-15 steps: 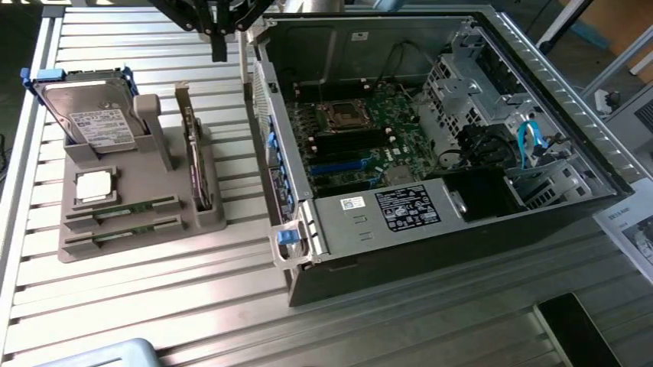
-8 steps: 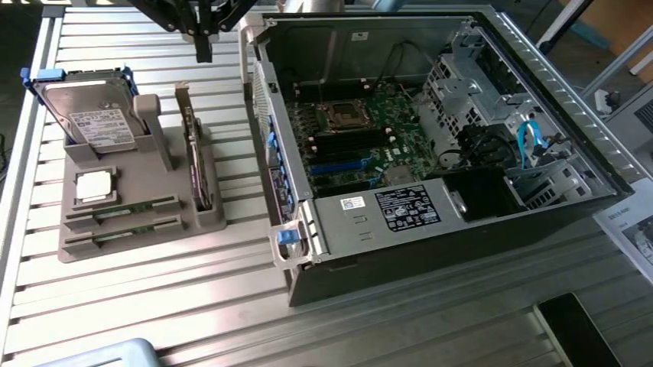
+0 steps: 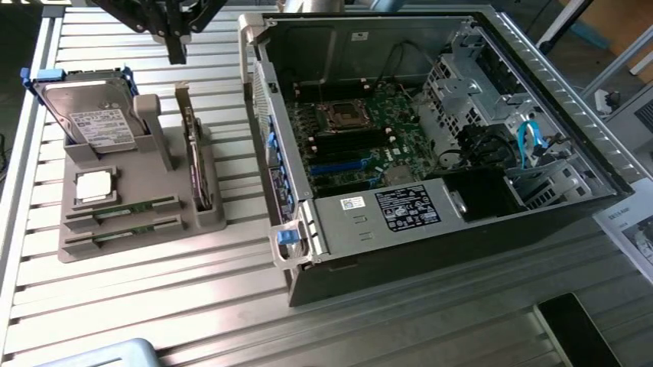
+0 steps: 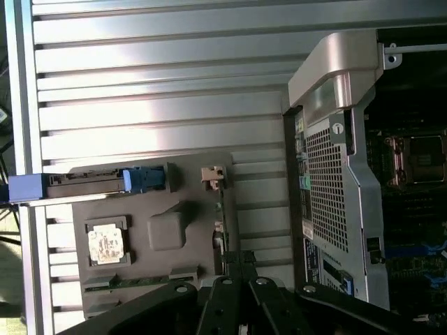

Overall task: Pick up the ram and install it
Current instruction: 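Reach for the ram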

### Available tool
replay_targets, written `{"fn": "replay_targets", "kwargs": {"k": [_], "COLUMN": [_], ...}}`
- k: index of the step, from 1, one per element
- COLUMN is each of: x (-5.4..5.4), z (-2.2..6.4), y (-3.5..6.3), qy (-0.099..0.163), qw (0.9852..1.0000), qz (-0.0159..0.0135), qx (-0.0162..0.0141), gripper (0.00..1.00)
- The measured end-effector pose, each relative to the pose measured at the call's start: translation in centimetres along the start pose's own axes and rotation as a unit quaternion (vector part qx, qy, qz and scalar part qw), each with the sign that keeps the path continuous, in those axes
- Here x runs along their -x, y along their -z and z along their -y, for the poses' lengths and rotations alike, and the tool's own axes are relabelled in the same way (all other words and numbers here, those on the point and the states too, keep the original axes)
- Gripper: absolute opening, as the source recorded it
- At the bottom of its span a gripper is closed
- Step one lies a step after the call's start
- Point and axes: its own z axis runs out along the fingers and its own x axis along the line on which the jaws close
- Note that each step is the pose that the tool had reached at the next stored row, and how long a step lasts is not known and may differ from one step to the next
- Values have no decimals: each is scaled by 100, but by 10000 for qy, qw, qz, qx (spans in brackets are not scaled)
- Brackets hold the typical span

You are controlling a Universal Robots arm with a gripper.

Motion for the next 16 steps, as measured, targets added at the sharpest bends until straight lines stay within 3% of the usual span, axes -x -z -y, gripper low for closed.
{"fn": "replay_targets", "kwargs": {"k": [16], "x": [-419], "z": [32], "y": [12], "qy": [0], "qw": [10000], "qz": [0], "qx": [0], "gripper": [11]}}
